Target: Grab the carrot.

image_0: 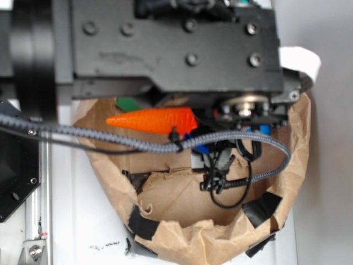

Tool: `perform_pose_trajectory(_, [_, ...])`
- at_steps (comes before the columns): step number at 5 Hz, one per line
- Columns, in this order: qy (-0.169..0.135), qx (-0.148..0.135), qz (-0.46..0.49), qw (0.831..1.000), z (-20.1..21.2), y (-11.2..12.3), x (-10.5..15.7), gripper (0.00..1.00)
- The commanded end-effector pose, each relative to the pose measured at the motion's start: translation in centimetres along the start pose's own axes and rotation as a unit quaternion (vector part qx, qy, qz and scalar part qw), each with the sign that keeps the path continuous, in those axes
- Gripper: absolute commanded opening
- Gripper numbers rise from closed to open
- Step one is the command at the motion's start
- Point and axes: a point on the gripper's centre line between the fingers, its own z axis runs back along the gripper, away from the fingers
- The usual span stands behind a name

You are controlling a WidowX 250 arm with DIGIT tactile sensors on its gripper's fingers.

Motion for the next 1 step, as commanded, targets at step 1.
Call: perform_pose_trajectory(1, [-0.023,-0.007,0.001,1.0,0.9,0.0,0.36,0.0])
